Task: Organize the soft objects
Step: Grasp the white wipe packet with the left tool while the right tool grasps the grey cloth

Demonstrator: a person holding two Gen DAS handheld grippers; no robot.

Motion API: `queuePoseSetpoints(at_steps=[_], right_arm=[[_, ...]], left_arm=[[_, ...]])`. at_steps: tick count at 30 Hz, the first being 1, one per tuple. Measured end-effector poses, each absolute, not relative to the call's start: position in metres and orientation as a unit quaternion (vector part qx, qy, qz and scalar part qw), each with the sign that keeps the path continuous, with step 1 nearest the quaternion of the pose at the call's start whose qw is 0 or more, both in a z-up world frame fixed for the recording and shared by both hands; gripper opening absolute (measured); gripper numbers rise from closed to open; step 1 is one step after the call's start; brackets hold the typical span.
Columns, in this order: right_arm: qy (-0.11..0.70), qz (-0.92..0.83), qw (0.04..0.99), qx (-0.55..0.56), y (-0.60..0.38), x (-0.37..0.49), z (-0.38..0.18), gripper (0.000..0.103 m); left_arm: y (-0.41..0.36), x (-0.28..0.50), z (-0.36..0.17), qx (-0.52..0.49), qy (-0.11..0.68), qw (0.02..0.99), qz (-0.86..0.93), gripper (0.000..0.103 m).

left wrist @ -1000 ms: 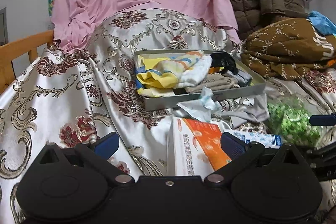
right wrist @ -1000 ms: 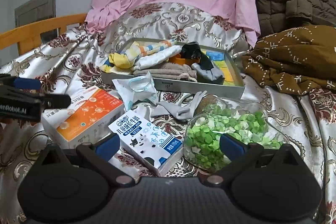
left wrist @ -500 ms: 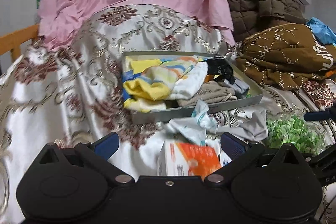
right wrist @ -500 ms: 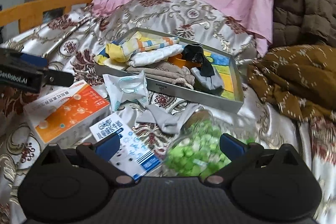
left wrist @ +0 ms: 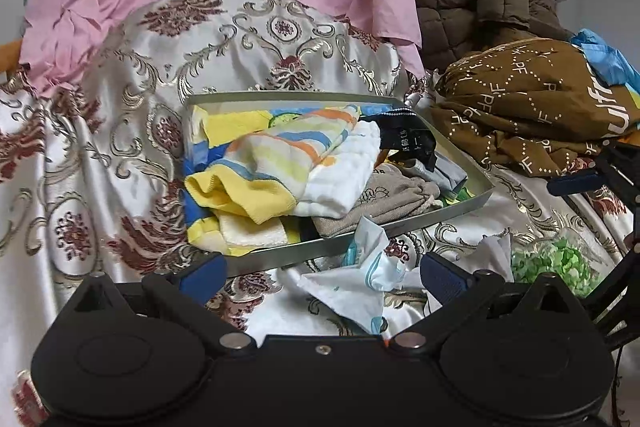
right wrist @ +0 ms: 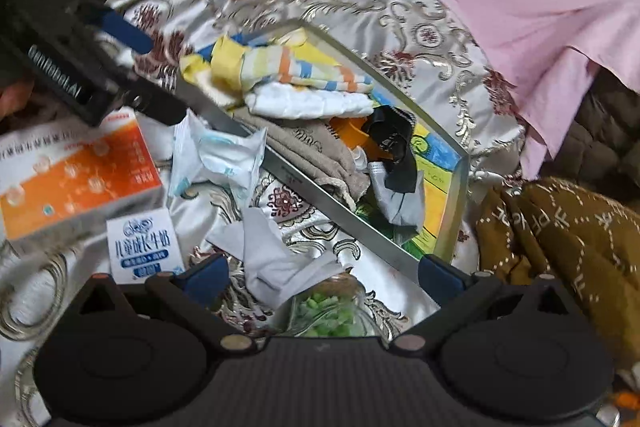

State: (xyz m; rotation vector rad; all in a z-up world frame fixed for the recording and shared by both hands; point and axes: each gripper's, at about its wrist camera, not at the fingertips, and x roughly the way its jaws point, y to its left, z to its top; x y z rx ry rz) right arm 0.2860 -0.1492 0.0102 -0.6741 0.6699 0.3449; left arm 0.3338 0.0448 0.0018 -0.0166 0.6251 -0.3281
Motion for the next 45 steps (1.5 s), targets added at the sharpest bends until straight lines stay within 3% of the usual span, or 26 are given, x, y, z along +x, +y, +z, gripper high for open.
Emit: queuePoseSetpoints(at_steps=[9,13,17,21,24,37,39,41,45], right_arm=[[0.344,0.182,0.846,-0.365,-0.141,0.307,-0.006,0.102],[0.359,0.181,0.836,-0.374,-0.138,0.314,-0.014,0.096],[0.374,0.185,0.825,-0.382,-0.136,0.322,-0.021,0.088],[0.378,0.19,0.82,-0.386,-0.135,0.326,-0.022,0.083],[0.378,0.194,0.817,-0.391,-0.135,0.326,-0.023,0.076],[0.359,0.198,0.824,-0.391,-0.139,0.319,-0.019,0.041],[0.354,0.201,0.827,-0.388,-0.14,0.317,-0.017,0.034],[0.351,0.201,0.831,-0.381,-0.139,0.315,-0.014,0.019],[0.338,0.193,0.838,-0.382,-0.138,0.309,-0.008,0.011]], left_arm=[[0.031,0.354,-0.009,0.026,0.329,0.925,-0.189,0.102],[0.029,0.363,-0.011,0.03,0.336,0.921,-0.195,0.1],[0.023,0.372,-0.014,0.047,0.348,0.914,-0.204,0.091],[0.015,0.378,-0.02,0.072,0.365,0.902,-0.219,0.073],[0.01,0.382,-0.024,0.084,0.382,0.89,-0.232,0.062],[0.008,0.383,-0.021,0.077,0.373,0.893,-0.238,0.05],[0.007,0.382,-0.02,0.078,0.372,0.894,-0.236,0.048],[0.006,0.379,-0.019,0.081,0.371,0.894,-0.237,0.046],[0.006,0.371,-0.014,0.081,0.37,0.894,-0.24,0.043]])
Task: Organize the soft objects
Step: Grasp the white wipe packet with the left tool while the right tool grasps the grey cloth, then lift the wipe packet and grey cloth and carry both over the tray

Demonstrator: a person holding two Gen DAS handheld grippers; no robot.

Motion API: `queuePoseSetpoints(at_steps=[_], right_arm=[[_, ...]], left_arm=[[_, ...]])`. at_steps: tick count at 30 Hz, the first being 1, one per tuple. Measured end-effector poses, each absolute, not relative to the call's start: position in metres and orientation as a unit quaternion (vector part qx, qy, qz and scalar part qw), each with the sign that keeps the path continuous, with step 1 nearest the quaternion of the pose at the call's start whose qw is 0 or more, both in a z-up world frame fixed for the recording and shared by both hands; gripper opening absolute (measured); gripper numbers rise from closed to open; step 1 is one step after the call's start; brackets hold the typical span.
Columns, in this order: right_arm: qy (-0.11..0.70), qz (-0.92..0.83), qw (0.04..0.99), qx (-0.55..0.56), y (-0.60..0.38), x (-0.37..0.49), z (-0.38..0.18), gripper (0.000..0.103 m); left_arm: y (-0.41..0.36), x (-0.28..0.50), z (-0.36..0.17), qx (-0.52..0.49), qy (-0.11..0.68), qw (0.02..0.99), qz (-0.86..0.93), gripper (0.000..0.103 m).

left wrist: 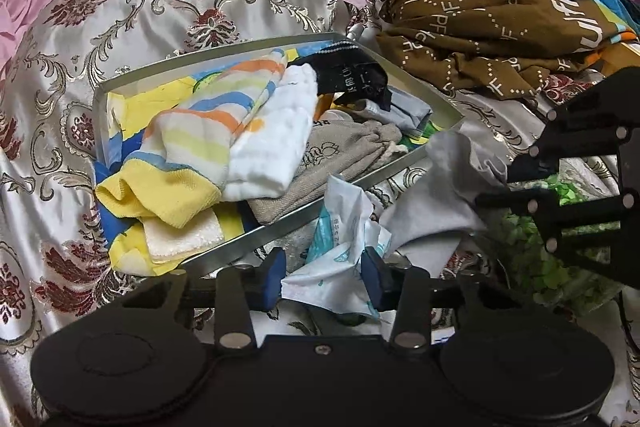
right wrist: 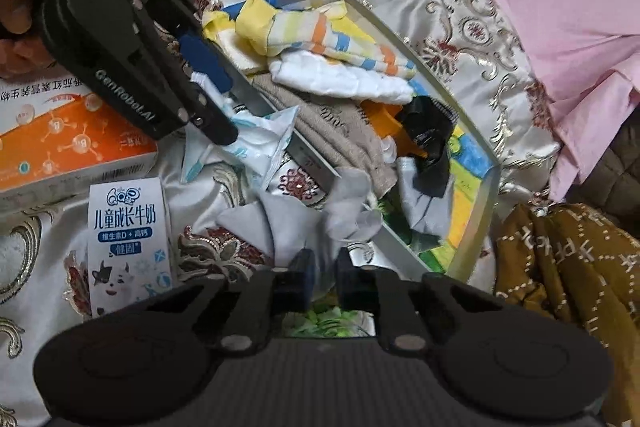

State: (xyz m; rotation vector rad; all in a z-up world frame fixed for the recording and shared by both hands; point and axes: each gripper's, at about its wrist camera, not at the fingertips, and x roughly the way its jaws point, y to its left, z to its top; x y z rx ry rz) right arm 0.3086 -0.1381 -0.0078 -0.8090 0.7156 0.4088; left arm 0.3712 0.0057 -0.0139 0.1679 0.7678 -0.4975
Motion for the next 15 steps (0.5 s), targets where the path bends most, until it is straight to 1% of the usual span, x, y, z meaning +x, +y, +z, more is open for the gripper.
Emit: queuePoseSetpoints(at_steps=[8,15], right_arm=[[0.308,0.169,0.855,-0.38,-0.143,0.298,0.016,0.008],[0.274,0.145,0.87,-0.382,-0.15,0.291,0.052,0.008]], left_arm=[[0.006,0.356,0.011,0.065,0.344,0.906,-0.236,0.043],[0.002,0.349,0.044,0.048,0.297,0.925,-0.233,0.043]])
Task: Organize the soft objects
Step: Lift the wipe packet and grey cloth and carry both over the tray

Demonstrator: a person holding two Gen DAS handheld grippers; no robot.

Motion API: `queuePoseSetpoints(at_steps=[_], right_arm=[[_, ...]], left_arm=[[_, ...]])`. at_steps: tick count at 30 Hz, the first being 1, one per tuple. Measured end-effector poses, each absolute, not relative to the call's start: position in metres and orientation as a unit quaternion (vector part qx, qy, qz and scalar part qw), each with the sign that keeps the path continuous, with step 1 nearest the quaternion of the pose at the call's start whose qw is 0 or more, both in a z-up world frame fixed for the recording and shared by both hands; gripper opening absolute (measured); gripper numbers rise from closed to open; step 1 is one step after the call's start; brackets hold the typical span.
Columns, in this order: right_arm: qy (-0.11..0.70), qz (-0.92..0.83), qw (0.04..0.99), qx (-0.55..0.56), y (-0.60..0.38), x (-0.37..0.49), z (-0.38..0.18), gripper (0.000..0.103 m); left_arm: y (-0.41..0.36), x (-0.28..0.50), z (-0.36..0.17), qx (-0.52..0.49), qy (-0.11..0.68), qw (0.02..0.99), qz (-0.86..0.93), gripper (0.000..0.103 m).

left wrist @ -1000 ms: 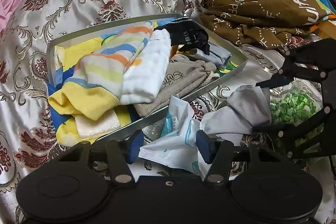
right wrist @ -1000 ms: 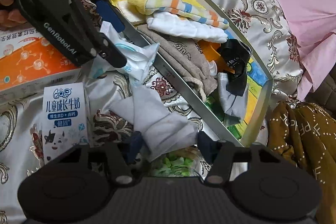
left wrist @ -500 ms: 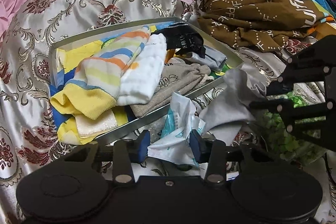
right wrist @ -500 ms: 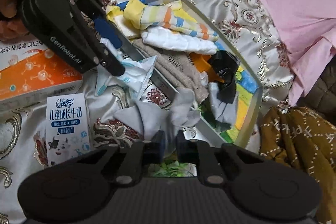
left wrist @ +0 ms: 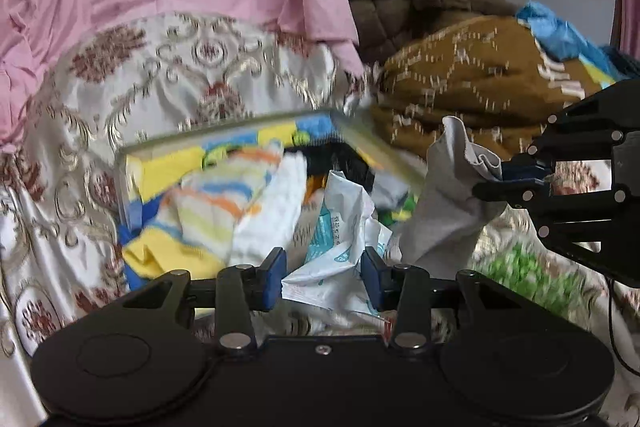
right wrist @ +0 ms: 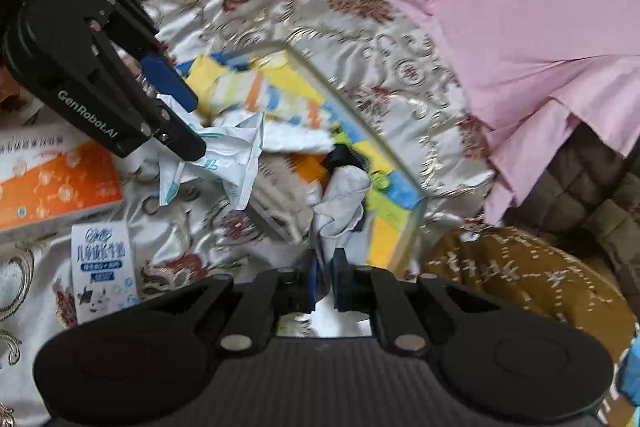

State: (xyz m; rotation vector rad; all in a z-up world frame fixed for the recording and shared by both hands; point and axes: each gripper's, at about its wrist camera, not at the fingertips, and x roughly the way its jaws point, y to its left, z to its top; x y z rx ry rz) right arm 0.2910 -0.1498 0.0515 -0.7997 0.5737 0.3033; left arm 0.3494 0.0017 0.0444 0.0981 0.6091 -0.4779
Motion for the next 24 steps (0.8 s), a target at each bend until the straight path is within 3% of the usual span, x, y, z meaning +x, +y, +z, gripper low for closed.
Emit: queuePoseSetpoints(at_steps=[12,24], right_arm=[[0.24,0.119,0.886,-0.378,-0.153,0.337,0.12,0.008],[0.214,0.082,0.918,-0.325,-0.14,0.458,0.152,0.008]], left_arm=[[-0.008,0.397,0.085,0.04,0.254,0.946,-0.198,0.044],[-0.018,0.483,0.083,0.043,0.234,0.954,-0.183,0.045]])
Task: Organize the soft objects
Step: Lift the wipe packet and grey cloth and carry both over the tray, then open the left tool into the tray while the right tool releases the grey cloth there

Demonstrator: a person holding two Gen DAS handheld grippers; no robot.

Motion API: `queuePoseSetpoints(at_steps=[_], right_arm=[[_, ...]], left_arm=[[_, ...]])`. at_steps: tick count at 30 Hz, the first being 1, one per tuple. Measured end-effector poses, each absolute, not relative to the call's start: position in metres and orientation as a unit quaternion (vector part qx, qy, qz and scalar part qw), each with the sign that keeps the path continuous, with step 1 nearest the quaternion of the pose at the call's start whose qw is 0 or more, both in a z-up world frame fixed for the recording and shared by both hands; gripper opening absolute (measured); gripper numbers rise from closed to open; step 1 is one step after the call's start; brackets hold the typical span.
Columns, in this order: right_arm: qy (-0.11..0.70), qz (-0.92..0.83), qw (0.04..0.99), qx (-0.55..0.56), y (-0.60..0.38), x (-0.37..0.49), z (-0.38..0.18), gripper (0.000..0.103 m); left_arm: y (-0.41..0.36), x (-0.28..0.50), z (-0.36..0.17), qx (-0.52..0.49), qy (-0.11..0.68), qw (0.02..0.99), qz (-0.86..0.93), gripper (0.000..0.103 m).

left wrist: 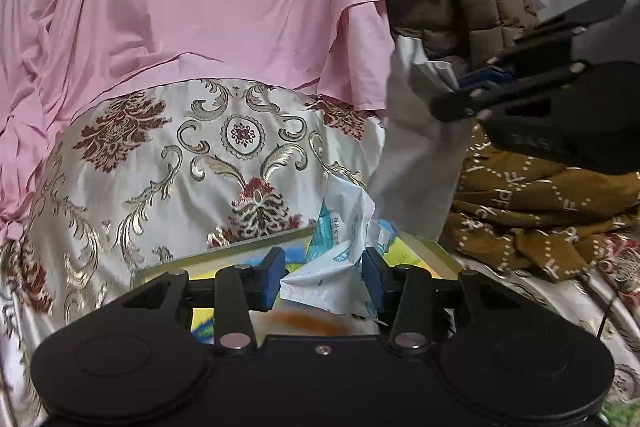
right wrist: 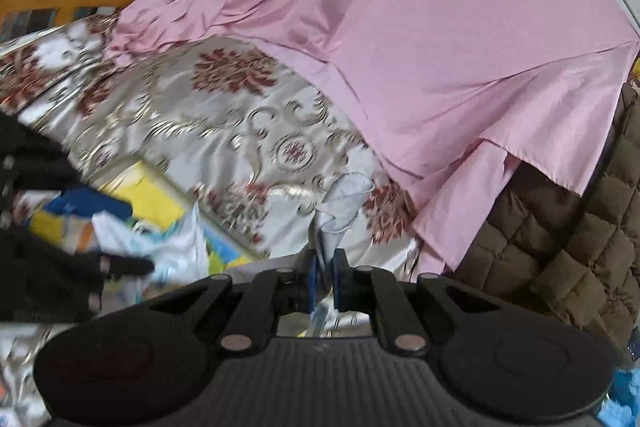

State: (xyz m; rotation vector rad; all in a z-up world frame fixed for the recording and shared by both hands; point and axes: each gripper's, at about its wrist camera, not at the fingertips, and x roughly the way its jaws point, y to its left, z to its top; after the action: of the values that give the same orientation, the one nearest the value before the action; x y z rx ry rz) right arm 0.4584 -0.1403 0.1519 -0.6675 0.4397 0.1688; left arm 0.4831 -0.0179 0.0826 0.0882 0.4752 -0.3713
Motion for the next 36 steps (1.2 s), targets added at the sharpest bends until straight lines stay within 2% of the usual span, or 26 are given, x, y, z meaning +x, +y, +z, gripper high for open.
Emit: queuePoseSetpoints(at_steps=[10,22,31,36], right_arm=[[0.256,0.076,0.924,-0.273,-0.14,0.514,0.109,0.008],[0.302,0.085,0.915,-0.253,-0.153,0.515,0.063,0.008],[0.311,0.087,0.918,-0.232,-0.163,0.509,0.057,0.021],[0.306,0.088,0.921,-0.224,-0.166,0.502,0.061,0.033]], left_arm=[[-0.023,0.527,0.048,0.0,0.262,0.95,-0.17,0.046],[-0.033,0.532,0.023,-0.014,0.283,0.944,-0.171,0.047],[-0.038,0.527,0.025,-0.011,0.284,0.944,-0.168,0.053],[-0.037,0.52,0.03,-0.011,0.283,0.945,-0.163,0.059]])
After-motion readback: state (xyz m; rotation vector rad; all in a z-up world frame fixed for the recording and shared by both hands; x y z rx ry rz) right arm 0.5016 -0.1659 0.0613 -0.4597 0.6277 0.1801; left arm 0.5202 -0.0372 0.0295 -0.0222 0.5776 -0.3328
